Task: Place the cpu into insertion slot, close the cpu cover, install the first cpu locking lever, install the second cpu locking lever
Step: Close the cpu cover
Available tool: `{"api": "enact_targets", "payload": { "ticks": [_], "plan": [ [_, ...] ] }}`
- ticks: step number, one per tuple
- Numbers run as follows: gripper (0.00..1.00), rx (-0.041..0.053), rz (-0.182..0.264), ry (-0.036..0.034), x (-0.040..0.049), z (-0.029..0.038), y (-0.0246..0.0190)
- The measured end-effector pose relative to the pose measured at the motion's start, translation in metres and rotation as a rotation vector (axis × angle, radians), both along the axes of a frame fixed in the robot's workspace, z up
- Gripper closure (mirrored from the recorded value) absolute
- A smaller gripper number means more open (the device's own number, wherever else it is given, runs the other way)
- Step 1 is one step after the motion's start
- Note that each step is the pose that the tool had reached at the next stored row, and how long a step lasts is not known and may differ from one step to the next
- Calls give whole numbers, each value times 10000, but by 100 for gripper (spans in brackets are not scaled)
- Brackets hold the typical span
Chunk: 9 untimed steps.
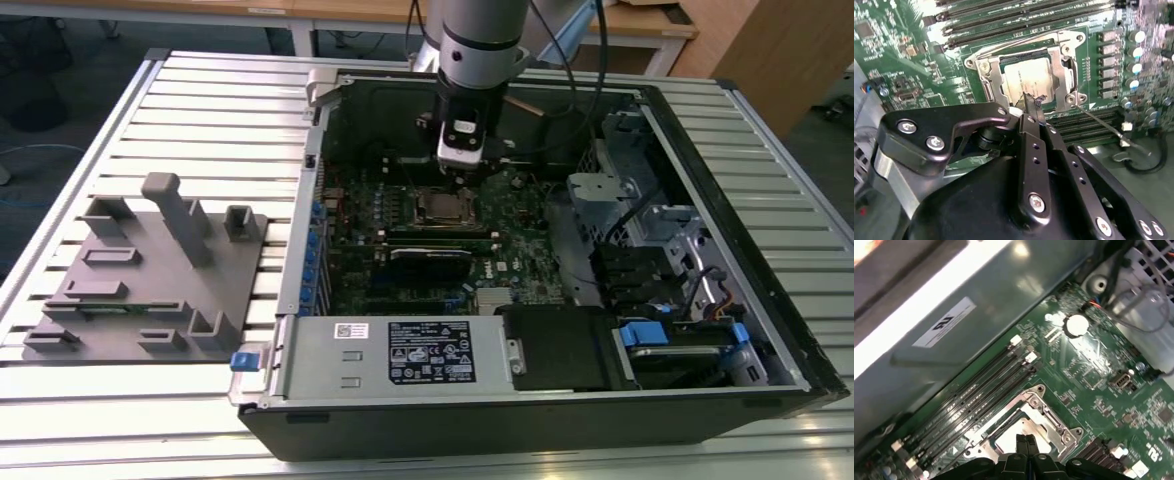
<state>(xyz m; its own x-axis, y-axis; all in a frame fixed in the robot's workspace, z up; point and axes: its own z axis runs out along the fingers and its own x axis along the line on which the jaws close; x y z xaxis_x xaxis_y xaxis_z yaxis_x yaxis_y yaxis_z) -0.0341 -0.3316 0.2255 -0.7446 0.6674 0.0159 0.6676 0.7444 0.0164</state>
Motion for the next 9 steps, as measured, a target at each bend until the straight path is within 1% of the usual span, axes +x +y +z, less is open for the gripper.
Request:
{"api": "enact_targets", "payload": {
  "ticks": [9],
  "plan": [
    [90,1,1607,0,0,-7,0]
  ]
}}
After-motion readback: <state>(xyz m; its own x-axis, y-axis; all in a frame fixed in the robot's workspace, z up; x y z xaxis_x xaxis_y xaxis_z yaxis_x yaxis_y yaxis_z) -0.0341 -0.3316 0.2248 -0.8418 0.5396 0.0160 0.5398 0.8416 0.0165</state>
